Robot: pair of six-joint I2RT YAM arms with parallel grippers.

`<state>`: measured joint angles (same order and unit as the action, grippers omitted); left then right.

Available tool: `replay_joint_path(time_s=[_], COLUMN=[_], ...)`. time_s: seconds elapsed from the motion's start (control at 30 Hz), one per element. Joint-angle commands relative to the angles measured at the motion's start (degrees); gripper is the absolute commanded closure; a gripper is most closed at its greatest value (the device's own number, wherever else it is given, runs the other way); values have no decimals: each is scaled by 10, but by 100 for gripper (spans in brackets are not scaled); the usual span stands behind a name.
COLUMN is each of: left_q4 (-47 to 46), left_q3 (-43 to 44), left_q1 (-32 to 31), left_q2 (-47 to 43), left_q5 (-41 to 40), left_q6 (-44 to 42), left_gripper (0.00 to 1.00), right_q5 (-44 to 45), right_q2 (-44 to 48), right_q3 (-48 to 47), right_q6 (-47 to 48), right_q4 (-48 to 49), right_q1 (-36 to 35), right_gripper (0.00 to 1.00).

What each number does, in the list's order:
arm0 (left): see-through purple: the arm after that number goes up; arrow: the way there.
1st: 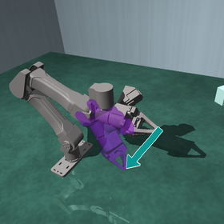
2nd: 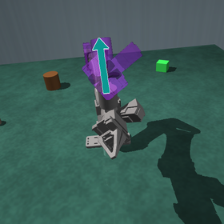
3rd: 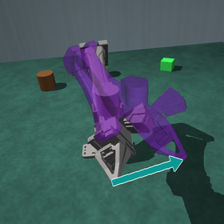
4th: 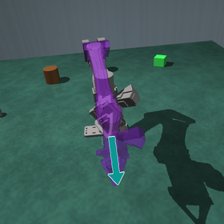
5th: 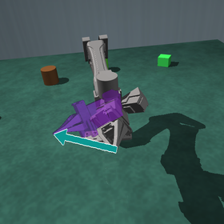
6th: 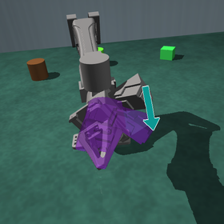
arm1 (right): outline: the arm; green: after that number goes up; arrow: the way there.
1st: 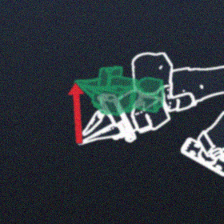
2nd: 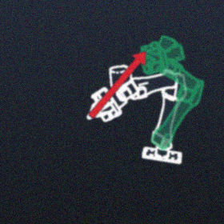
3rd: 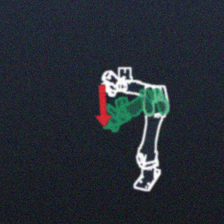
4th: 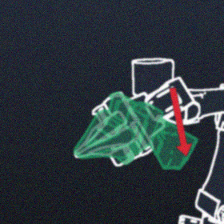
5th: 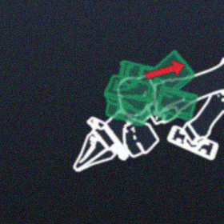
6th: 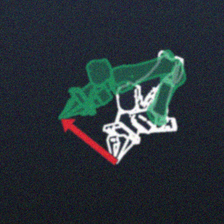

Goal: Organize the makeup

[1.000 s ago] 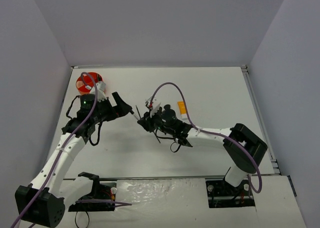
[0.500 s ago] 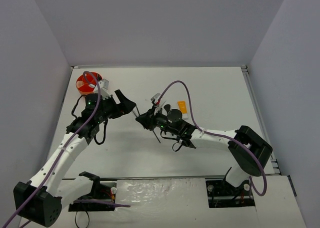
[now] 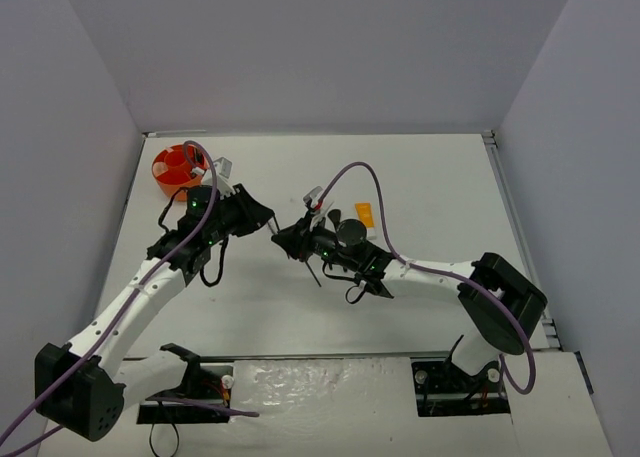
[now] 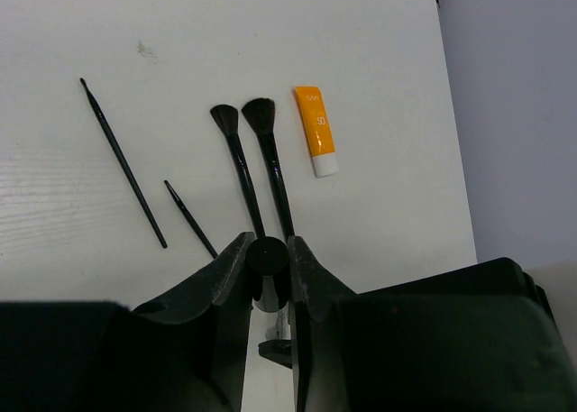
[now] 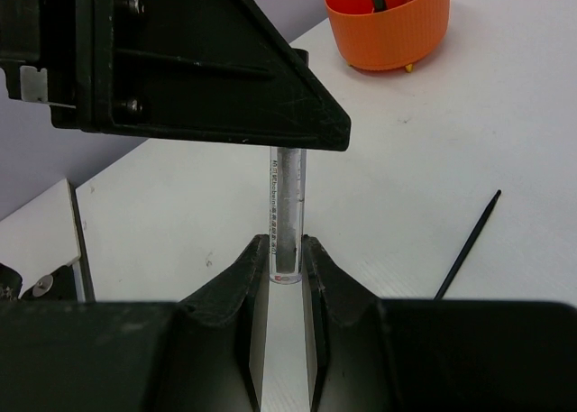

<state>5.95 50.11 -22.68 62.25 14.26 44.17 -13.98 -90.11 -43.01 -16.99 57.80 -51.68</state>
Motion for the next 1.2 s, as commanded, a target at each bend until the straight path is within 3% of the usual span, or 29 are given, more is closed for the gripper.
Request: replay_joint_path(time_s=[0.0, 0.03, 0.07, 0.17, 0.33, 0.53, 0.7, 0.97, 1.17], left_q4=[-50, -51, -50, -34, -2, 25, -96, -141, -180], left_q3=[15, 14, 15, 27, 51, 126, 172, 304, 372], left_q1=[-4, -4, -4, -4, -3, -2, 16, 157, 227], left_q2=[-1, -2, -3, -1, 9, 53, 123, 293, 385], left_q5=[-14, -16, -22, -36, -81, -228, -327, -239, -167], left_q6=[-10, -12, -20, -35, -71, -195, -327, -346, -358], left_gripper=[100, 100, 100, 100, 100, 100, 100, 100, 100], right_q5=[-6, -4, -2, 15, 30, 71, 90, 97, 95], right_q2=[34, 35, 37, 48, 84, 132, 179, 182, 162], right_q3=[-1, -1, 0, 5, 9, 23, 75, 107, 107], right_q6=[-1, 0, 2, 10, 16, 43, 34, 46, 53], right_q4=[66, 65, 65, 53, -16, -101, -100, -79, -82], right_q1=[0, 0, 1, 5, 27, 38, 40, 47, 62], right_gripper=[85, 77, 57, 24, 2, 0, 0, 0, 1])
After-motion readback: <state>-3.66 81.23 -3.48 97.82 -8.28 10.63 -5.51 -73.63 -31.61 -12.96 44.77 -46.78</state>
